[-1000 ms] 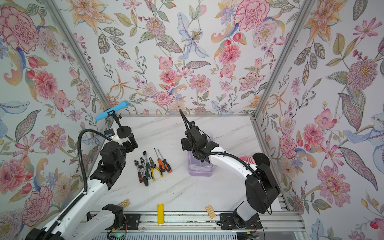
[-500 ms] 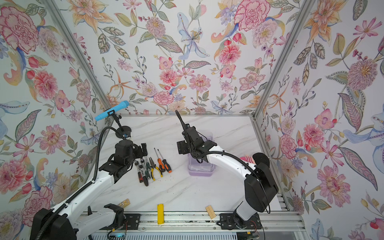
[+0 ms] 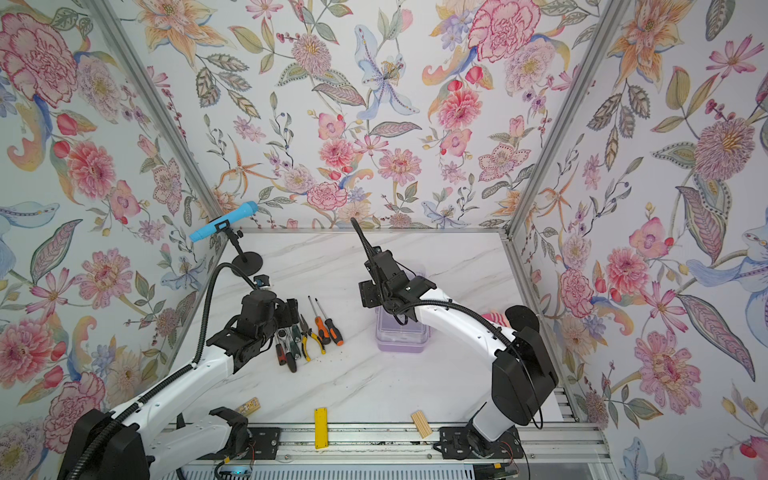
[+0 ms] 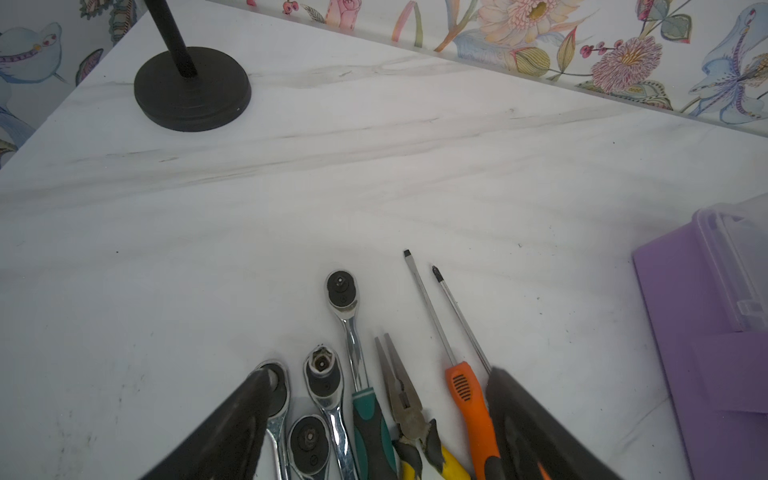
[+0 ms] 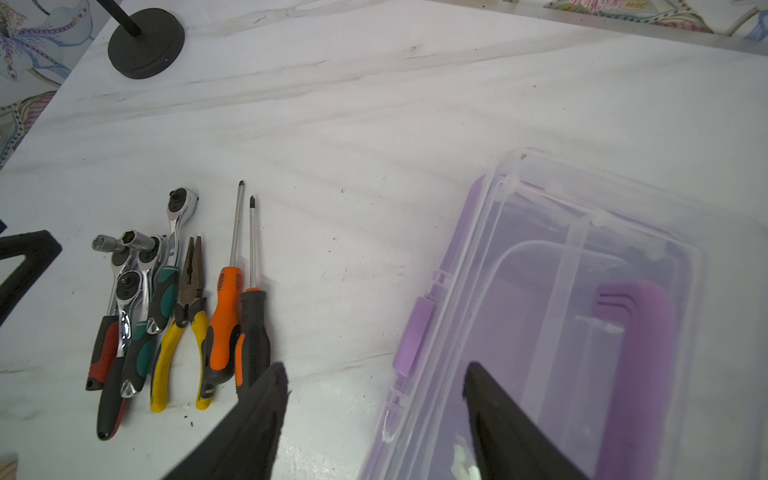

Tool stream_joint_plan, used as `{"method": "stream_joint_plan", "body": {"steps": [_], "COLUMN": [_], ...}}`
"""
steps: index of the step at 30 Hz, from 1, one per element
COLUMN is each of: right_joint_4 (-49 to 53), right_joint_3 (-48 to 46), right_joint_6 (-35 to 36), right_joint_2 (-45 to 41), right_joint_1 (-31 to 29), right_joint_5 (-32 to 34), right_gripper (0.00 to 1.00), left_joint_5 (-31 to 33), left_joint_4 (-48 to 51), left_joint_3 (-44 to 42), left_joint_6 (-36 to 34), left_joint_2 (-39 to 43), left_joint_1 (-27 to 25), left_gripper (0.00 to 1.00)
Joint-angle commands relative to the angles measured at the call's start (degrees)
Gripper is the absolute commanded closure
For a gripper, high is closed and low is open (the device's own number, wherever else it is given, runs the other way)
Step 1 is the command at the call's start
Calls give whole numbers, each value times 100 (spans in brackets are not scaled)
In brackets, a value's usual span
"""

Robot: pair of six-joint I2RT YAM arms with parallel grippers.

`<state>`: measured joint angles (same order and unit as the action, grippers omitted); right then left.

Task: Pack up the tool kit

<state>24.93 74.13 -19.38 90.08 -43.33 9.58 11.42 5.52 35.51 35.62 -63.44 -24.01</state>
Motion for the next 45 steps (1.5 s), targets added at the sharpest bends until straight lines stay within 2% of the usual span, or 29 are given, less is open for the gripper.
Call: {"method": "stream_joint_plan", "body": {"steps": [1, 10, 16, 21, 25, 45], "right_joint_4": [354, 452, 265, -174, -738, -2730], "right_joint_3": [-97, -470, -801, -1238, -1623, -2425], "right_joint_6": [-110, -260, -580, -697, -858, -1486], "right_joint_2": [-477, -1078, -1256, -1370, -1437, -997], "right_joint_1": [107, 380, 967, 1353, 1526, 1984], "right_joint_5": [311, 407, -617, -1389, -2015, -3485], "right_gripper": [31, 31, 31, 34, 36, 43], "left_joint_5": [-66, -168, -638, -1140, -1292, -1572], "left_joint_4": [-192, -827, -1530, -2010, -2256, -2810], "left_joint_3": [303, 900, 1138, 1266, 1273, 1195], "left_joint_6": [51, 68, 85, 119, 165, 286], "left_joint_2": [-259, -1208, -1802, -2238, -2426, -2827], "left_joint_1": [-220, -781, -934, -1018, -1095, -1141], "left_gripper": [15, 14, 12, 13, 13, 16]}}
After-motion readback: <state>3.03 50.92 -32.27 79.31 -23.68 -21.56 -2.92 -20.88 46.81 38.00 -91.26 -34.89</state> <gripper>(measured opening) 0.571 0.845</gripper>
